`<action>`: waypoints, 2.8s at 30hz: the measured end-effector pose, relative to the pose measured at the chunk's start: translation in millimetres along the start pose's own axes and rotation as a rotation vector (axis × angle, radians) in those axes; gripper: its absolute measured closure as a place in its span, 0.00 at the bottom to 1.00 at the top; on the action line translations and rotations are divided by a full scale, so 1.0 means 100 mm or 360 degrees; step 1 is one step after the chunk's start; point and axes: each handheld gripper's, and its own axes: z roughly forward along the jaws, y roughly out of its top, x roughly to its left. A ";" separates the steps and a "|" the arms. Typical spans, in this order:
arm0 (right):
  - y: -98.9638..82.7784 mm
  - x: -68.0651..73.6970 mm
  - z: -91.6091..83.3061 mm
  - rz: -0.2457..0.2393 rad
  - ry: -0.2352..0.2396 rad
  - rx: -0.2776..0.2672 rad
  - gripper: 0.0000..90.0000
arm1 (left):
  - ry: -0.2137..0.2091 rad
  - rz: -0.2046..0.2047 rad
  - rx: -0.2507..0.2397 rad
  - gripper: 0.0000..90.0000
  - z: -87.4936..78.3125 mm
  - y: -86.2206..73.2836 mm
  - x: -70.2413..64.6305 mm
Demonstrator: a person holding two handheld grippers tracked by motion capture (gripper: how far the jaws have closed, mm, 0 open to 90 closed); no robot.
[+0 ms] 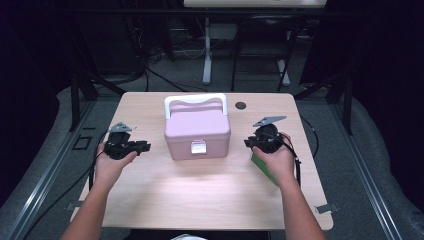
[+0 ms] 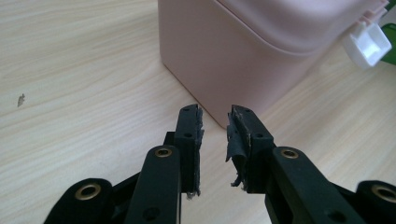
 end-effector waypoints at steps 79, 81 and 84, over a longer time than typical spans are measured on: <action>-0.02 0.49 0.32 -0.0107 0.0001 0.0036 1.00 | -0.0049 0.0080 0.0036 1.00 0.26 -0.02 -0.27; -0.04 0.50 0.30 -0.0103 0.0008 0.0037 1.00 | -0.0057 0.0089 0.0042 1.00 0.24 -0.03 -0.28; -0.06 0.52 0.28 -0.0095 0.0013 0.0035 1.00 | -0.0061 0.0092 0.0037 1.00 0.22 -0.06 -0.30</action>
